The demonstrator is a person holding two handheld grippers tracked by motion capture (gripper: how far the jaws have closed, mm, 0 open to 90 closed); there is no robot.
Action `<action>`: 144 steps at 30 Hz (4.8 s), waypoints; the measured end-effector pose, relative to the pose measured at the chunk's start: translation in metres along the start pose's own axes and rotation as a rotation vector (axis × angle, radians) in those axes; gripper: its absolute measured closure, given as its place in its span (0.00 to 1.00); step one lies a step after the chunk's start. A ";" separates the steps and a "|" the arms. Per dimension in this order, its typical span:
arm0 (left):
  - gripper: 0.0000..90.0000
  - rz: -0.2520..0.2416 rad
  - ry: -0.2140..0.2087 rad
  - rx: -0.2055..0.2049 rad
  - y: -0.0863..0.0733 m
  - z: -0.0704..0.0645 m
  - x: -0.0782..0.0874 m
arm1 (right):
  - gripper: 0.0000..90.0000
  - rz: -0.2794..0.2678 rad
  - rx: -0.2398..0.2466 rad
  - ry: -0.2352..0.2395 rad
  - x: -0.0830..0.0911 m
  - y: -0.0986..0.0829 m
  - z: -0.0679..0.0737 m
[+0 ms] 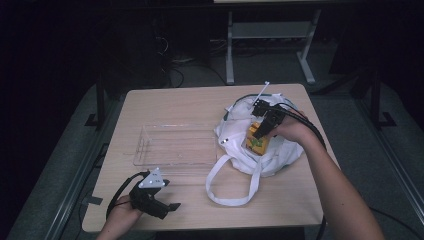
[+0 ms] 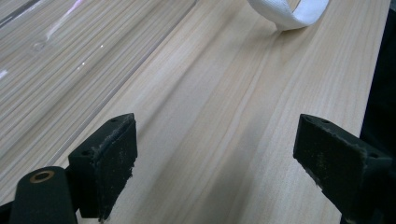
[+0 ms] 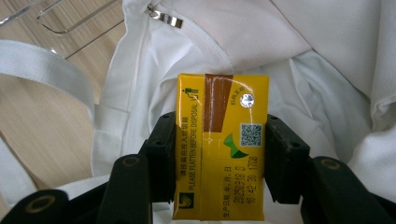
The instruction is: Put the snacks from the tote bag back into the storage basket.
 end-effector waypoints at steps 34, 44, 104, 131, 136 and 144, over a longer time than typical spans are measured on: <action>0.15 -0.015 0.002 0.016 0.001 -0.002 0.001 | 0.57 -0.027 0.071 -0.001 0.045 0.015 0.014; 0.15 -0.004 0.005 0.005 0.001 -0.001 0.002 | 0.57 -0.038 0.121 0.004 0.051 0.027 0.028; 0.15 -0.023 0.060 0.086 -0.027 -0.011 0.021 | 0.58 -0.075 0.421 0.074 0.046 0.115 0.102; 0.15 -0.023 0.086 0.125 -0.041 -0.017 0.029 | 0.58 -0.029 0.528 0.097 0.025 0.127 0.120; 0.15 -0.020 0.084 0.121 -0.040 -0.017 0.029 | 0.58 -0.020 0.549 0.100 0.021 0.127 0.122; 0.15 -0.019 0.085 0.118 -0.040 -0.017 0.028 | 0.58 0.001 0.570 0.106 0.012 0.125 0.125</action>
Point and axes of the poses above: each handheld gripper's, and its own axes: x roughly backward along the jaws, y roughly out of its top, z roughly to its left, the point moved 1 cm from there along -x, roughly forward along the jaws, and after that the axes turned 7 degrees about z, right-handed, at the moved point
